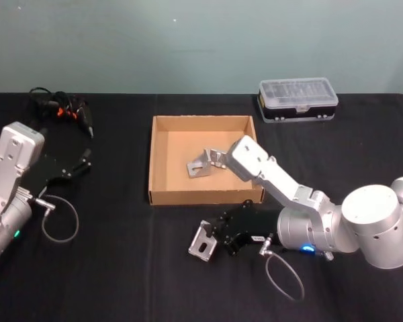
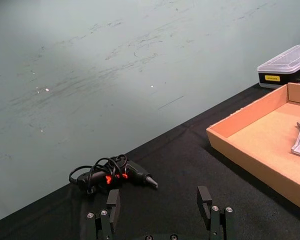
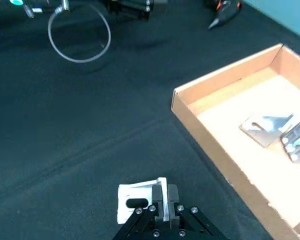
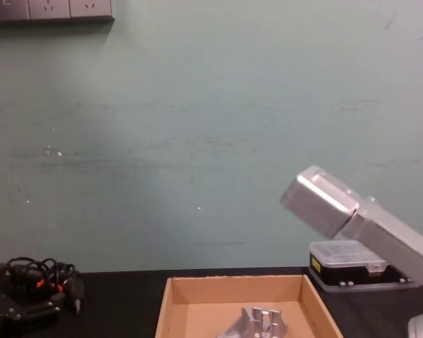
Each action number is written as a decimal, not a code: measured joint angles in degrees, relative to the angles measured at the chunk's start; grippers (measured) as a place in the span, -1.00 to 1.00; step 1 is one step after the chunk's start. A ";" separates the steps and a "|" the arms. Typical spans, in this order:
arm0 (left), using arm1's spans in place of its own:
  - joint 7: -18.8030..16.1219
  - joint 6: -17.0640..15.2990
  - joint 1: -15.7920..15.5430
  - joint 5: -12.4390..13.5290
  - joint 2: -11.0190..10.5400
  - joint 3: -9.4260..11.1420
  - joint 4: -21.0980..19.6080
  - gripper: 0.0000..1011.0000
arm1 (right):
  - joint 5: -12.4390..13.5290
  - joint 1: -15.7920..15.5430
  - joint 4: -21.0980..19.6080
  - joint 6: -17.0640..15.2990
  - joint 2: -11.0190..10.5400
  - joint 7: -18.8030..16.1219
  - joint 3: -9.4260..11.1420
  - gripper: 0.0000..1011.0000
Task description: Use one hand to pick up the angle iron from the table and place it into the box.
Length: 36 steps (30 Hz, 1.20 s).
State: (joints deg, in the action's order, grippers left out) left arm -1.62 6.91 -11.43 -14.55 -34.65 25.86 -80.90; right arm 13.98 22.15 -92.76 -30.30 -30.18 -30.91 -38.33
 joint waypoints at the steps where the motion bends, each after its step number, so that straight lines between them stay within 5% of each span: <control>1: 0.00 0.00 0.00 0.00 0.00 0.00 0.00 1.00 | 0.04 -0.16 -0.28 0.17 -0.08 -0.02 0.20 -0.86; 16: 0.00 0.00 0.00 0.00 0.00 0.00 0.00 1.00 | 0.67 -0.86 -2.60 2.41 0.22 2.38 5.22 -0.86; 25: 0.00 0.00 0.00 0.00 0.00 0.00 0.00 1.00 | -0.54 3.59 4.61 4.57 4.11 5.75 8.66 -0.86; 36: 0.00 0.00 0.00 0.00 0.00 0.00 0.00 1.00 | -3.98 9.24 14.69 6.09 8.50 7.35 9.08 -0.86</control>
State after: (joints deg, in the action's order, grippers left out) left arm -1.62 6.90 -11.43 -14.55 -34.65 25.86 -80.90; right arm 10.00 31.39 -78.07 -24.21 -21.68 -23.56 -29.25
